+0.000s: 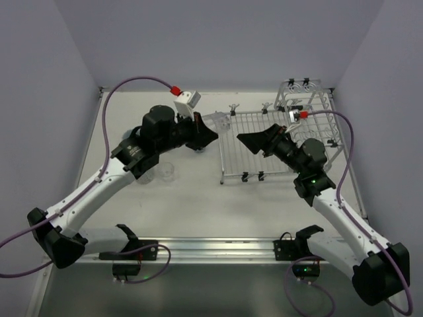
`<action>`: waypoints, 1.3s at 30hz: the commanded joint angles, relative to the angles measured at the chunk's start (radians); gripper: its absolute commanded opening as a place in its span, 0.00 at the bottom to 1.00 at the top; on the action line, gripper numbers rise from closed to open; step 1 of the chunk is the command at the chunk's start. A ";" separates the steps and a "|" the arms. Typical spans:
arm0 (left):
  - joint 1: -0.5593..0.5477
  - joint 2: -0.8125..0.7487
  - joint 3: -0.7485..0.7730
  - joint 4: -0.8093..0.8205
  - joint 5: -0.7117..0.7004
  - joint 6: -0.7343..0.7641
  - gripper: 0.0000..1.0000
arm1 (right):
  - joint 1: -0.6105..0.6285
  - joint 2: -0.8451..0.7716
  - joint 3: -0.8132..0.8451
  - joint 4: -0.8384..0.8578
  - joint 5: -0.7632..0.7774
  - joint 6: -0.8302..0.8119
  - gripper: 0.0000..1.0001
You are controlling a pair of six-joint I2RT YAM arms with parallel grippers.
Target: Unload the cups from the dish rack
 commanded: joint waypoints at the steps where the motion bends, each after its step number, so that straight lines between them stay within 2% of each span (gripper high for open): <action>1: 0.000 0.055 0.108 -0.500 -0.088 0.180 0.00 | 0.004 -0.081 0.043 -0.228 0.005 -0.206 0.99; 2: -0.005 0.064 0.101 -0.581 -0.099 0.189 0.00 | 0.004 -0.095 0.043 -0.286 0.008 -0.229 0.99; 4: -0.008 0.097 0.089 -0.638 -0.173 0.206 0.00 | 0.003 -0.131 0.035 -0.331 0.016 -0.272 0.99; 6: -0.014 0.127 0.078 -0.680 -0.188 0.219 0.00 | 0.004 -0.155 0.023 -0.351 0.025 -0.295 0.99; 16: -0.066 0.400 0.101 -0.700 -0.295 0.283 0.00 | 0.003 -0.242 -0.014 -0.402 0.043 -0.336 0.99; 27: -0.083 0.543 0.111 -0.694 -0.349 0.328 0.00 | 0.004 -0.228 -0.025 -0.375 0.025 -0.335 0.99; 33: -0.088 0.575 0.130 -0.689 -0.369 0.343 0.22 | 0.003 -0.222 -0.028 -0.368 0.019 -0.332 0.99; 34: -0.089 0.575 0.131 -0.688 -0.367 0.344 0.30 | 0.004 -0.224 -0.028 -0.368 0.020 -0.330 0.99; 39: -0.091 0.563 0.151 -0.691 -0.387 0.343 0.54 | 0.003 -0.244 -0.023 -0.381 0.039 -0.335 0.99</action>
